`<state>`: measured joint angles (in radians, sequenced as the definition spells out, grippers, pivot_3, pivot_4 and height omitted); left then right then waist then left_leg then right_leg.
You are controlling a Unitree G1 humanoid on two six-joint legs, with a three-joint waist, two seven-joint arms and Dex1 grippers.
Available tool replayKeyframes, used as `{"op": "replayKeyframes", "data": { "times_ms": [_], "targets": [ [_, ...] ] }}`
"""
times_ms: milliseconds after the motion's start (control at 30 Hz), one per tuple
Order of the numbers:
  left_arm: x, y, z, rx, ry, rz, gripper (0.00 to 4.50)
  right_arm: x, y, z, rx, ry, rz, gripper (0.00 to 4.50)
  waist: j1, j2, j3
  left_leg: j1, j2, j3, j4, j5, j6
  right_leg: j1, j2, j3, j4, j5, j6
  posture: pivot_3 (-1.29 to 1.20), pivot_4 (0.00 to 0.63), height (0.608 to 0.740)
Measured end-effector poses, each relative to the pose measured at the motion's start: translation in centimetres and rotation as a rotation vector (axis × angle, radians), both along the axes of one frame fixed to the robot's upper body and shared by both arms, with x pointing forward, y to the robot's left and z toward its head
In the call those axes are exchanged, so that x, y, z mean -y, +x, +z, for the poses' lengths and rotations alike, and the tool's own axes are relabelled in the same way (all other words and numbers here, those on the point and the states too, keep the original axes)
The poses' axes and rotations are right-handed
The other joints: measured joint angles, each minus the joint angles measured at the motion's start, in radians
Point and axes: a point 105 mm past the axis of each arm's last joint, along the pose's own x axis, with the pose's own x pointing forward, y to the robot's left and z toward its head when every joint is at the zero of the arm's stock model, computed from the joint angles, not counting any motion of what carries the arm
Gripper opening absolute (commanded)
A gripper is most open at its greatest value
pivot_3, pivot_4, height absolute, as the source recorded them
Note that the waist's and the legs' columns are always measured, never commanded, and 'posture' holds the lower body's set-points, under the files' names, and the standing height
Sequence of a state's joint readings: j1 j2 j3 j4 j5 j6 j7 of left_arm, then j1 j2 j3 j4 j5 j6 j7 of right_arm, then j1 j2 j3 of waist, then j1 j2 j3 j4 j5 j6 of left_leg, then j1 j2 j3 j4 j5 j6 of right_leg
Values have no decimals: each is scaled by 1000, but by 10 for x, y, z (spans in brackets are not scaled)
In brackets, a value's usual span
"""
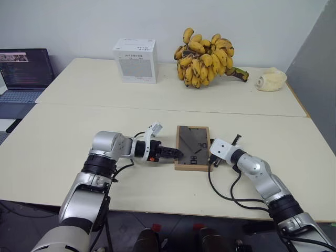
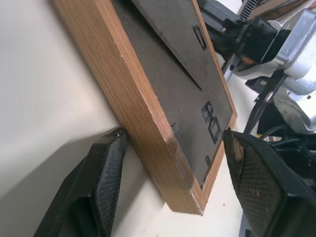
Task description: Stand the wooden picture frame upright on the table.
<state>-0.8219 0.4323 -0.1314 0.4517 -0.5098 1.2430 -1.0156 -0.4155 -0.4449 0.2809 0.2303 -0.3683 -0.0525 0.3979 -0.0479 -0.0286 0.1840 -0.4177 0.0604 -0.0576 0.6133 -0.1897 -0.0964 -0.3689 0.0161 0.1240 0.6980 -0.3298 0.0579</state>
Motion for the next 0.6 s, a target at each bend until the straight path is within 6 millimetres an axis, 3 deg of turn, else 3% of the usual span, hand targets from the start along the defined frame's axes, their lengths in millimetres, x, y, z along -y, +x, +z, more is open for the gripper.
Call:
{"op": "replayKeyframes", "data": {
  "times_ms": [267, 600],
  "targets": [
    [9, 1, 0, -46, -39, 14, 3267, -18, 2, 8, 3, 31, 29, 0, -1, 0, 0, -1, 0, 0, 0, 0, 0, -1, 0, 0, 0, 0, 0, 0, 150, 740],
    [12, -10, 6, -115, -92, 28, 3267, -19, 3, 8, 1, 36, 25, 0, -6, 0, 0, -1, 0, 0, -1, 0, 0, -2, 0, 0, 0, 0, 0, 0, 150, 740]
  ]
}}
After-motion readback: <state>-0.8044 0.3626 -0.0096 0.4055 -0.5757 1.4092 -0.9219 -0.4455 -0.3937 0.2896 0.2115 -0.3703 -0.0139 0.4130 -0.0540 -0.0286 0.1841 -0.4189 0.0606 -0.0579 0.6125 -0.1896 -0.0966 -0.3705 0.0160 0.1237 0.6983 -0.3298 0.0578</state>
